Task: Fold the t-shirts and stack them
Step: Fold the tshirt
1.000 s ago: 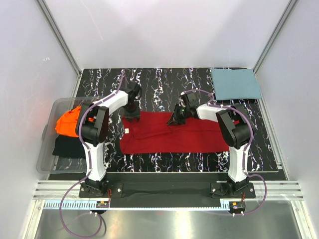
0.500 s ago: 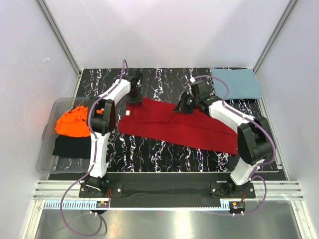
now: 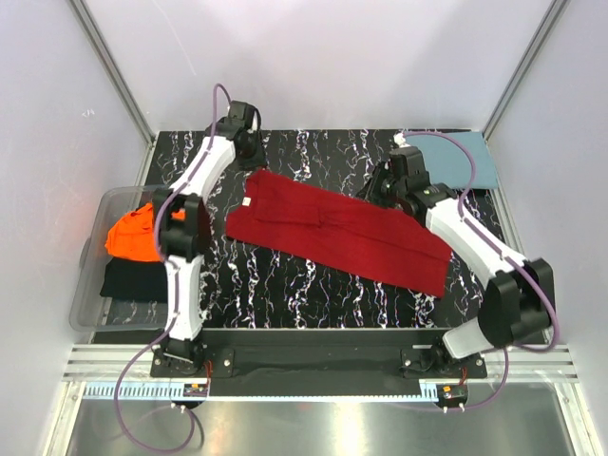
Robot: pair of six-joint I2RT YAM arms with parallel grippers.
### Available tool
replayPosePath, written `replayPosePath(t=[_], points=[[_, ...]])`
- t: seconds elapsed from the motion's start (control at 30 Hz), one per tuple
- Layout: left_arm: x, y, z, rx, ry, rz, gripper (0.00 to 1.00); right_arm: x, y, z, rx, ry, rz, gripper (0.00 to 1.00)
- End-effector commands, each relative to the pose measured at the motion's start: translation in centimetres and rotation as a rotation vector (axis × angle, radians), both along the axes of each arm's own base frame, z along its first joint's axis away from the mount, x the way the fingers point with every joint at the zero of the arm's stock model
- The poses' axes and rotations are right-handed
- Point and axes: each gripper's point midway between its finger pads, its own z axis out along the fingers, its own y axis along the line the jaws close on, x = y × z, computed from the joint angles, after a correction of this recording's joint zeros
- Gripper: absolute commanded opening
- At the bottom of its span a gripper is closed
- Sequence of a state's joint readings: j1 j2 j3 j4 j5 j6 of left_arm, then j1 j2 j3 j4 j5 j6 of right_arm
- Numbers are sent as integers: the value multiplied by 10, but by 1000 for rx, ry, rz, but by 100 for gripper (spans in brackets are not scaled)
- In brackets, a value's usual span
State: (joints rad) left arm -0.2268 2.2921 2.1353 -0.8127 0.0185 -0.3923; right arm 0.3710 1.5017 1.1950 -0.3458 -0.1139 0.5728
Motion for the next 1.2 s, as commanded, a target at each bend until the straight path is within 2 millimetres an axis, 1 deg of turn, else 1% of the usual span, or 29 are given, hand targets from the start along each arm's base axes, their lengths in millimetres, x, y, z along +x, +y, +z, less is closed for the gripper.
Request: replayPosePath(t=[0.0, 0.03, 0.07, 0.1, 0.13, 0.17, 0.2, 0.23, 0.27, 0.3, 0.33, 0.37, 0.53, 0.6, 0.63, 0.7, 0.73, 0.77, 0.8, 0.87, 0.9, 0.93, 0.97, 1.0, 1.03, 1.07, 1.1, 1.13, 1.17], points=[[-34, -37, 81, -62, -135, -94, 41, -10, -22, 20, -38, -55, -72, 26], [-45, -41, 93, -68, -155, -103, 41, -12, -23, 21, -38, -56, -75, 25], [-61, -42, 73, -50, -103, -112, 41, -13, -26, 23, -35, -60, -82, 25], [-74, -52, 71, -39, -94, -140, 40, -17, -27, 26, -31, -65, -81, 25], [-84, -54, 75, -31, -108, -151, 40, -19, -28, 26, -28, -66, -75, 25], [-101, -51, 52, -3, -53, -150, 39, -21, -29, 27, -28, -66, -74, 25], [-111, -54, 45, 16, -38, -152, 37, -23, -29, 32, -27, -79, -65, 25], [-118, -54, 44, 9, -39, -152, 30, -24, -29, 34, -24, -83, -58, 25], [-134, -51, 20, 10, 24, -145, 23, -27, -26, 36, -17, -87, -39, 25], [-140, -50, 12, 11, 40, -145, 14, -30, -26, 41, -17, -105, -20, 25], [-143, -49, 6, 8, 44, -138, 0, -32, -24, 43, -14, -111, -4, 24], [-156, -48, -11, 0, 94, -144, 0, -34, -24, 45, -9, -115, 4, 21], [-171, -40, -43, 29, 158, -120, 0, -43, -26, 45, 1, -117, 1, 16], [-167, -34, -53, 58, 164, -100, 0, -45, -25, 44, 7, -111, 9, 15], [-166, -34, -66, 73, 191, -102, 0, -45, -25, 44, 8, -113, 10, 15], [-154, -33, -71, 93, 187, -83, 0, -45, -25, 46, 10, -117, 8, 15], [-154, -32, -87, 106, 225, -81, 0, -45, -25, 46, 10, -119, 9, 15], [-145, -35, -86, 102, 215, -78, 0, -45, -25, 48, 10, -122, 11, 15], [-143, -33, -98, 113, 241, -69, 0, -44, -25, 50, 7, -128, 11, 15], [-131, -33, -99, 126, 229, -58, 0, -43, -26, 52, 1, -136, 7, 15], [-129, -31, -109, 137, 247, -53, 0, -42, -27, 53, -6, -143, 6, 15], [-123, -30, -111, 140, 245, -49, 0, -41, -28, 53, -11, -145, 6, 15], [-108, -32, -106, 119, 226, -39, 0, -39, -29, 57, -16, -158, 0, 15], [-104, -30, -118, 116, 256, -35, 0, -37, -29, 57, -28, -164, 6, 15], [-84, -36, -107, 79, 218, -31, 0, -35, -30, 60, -36, -174, 11, 15], [-72, -32, -107, 65, 209, -19, 0, -32, -31, 63, -47, -185, 7, 15], [-66, -31, -119, 62, 229, -19, 0, -30, -31, 64, -60, -193, 11, 15], [-54, -31, -118, 54, 211, -23, 0, -28, -32, 66, -68, -201, 10, 16], [-27, -37, -100, 15, 145, -35, 0, -25, -34, 70, -76, -211, -3, 16]])
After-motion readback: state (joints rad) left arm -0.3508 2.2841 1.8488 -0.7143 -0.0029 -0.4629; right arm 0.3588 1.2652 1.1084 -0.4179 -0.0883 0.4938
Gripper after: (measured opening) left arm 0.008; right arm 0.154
